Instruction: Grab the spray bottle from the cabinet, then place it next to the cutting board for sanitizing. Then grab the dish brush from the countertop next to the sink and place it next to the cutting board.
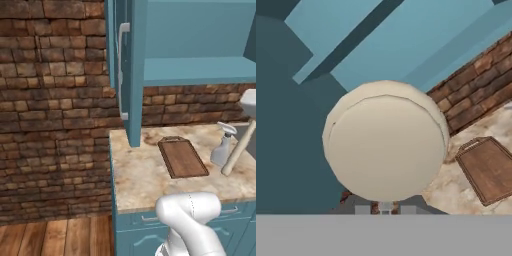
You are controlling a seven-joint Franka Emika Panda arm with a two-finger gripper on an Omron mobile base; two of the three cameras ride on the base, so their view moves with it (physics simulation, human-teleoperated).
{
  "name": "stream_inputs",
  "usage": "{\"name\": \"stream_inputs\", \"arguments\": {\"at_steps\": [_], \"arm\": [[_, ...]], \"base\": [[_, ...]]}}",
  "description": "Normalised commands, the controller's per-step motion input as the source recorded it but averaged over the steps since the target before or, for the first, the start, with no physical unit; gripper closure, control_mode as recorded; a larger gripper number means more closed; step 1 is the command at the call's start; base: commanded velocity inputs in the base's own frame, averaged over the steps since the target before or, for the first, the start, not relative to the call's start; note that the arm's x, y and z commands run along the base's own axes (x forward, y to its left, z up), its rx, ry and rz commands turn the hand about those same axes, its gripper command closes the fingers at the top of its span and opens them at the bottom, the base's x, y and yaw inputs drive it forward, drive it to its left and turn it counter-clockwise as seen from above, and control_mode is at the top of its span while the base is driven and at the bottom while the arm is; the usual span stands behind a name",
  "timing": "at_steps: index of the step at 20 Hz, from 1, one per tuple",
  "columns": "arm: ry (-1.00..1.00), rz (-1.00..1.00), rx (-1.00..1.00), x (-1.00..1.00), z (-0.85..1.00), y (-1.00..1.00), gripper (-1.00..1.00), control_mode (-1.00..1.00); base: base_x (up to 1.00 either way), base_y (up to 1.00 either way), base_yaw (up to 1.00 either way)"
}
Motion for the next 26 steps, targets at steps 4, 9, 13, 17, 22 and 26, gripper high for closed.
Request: {"name": "stream_inputs", "arguments": {"at_steps": [4,9,13,17,22,26], "arm": [[0.14,0.11,-0.02,1.00,-0.99,0.00,1.00,-1.00],[0.11,0.03,-0.05,0.87,-0.89,0.00,1.00,-1.00],[0.12,0.00,-0.08,0.87,-0.73,0.17,1.00,-1.00],[0.24,0.00,-0.03,0.36,-0.38,0.24,1.00,-1.00],[0.25,0.02,-0.01,0.58,-0.54,0.06,1.00,-1.00],[0.19,0.04,-0.06,0.70,-0.63,0.01,1.00,-1.00]], "base": [[0.00,0.00,0.00],[0.00,0.00,0.00],[0.00,0.00,0.00],[0.00,0.00,0.00],[0.00,0.00,0.00],[0.00,0.00,0.00]]}}
